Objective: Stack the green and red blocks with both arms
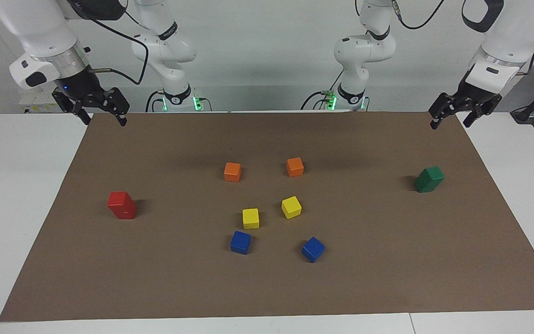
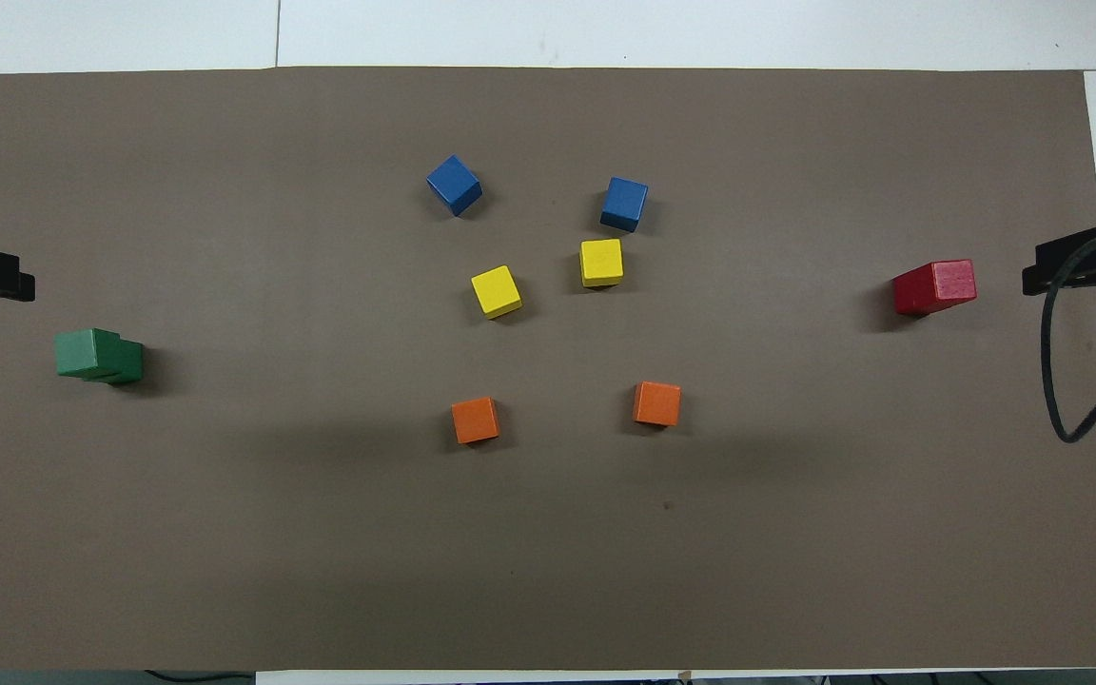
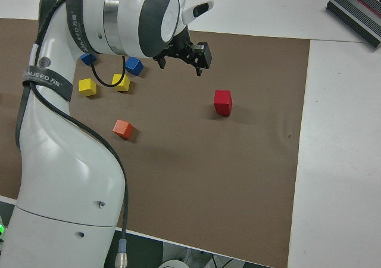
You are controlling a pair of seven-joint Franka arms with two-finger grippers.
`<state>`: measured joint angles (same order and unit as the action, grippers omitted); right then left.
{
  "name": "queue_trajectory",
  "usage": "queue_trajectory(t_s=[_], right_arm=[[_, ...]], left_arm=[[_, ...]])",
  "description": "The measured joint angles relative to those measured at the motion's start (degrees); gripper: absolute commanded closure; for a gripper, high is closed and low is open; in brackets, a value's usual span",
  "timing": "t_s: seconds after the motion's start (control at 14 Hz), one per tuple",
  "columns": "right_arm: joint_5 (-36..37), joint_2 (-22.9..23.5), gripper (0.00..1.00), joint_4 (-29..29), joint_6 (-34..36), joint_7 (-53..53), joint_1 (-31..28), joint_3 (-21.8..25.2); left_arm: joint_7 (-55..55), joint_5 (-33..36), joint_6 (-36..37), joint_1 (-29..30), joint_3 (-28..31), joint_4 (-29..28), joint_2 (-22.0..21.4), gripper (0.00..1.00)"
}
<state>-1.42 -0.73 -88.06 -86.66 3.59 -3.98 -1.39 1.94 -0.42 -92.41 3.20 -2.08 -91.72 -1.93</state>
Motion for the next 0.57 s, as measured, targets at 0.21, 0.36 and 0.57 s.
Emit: queue_trajectory(t_s=[0.21,0.36,0.57], right_arm=[[0.01,-0.33,0.00,-0.35,-0.09,0.02,-0.06,0.01],[0.18,-0.33,0.00,-0.38,-0.11,0.14,-0.11,0.02],[2.01,-0.33,0.00,-0.49,-0.11,0.18,0.03,0.01]], left_arm=[[0.00,0.00,-0.01,0.00,0.00,0.00,0.00,0.00],[0.00,0.00,-0.01,0.00,0.00,0.00,0.00,0.00],[0.00,0.00,-0.01,0.00,0.01,0.00,0.00,0.00]])
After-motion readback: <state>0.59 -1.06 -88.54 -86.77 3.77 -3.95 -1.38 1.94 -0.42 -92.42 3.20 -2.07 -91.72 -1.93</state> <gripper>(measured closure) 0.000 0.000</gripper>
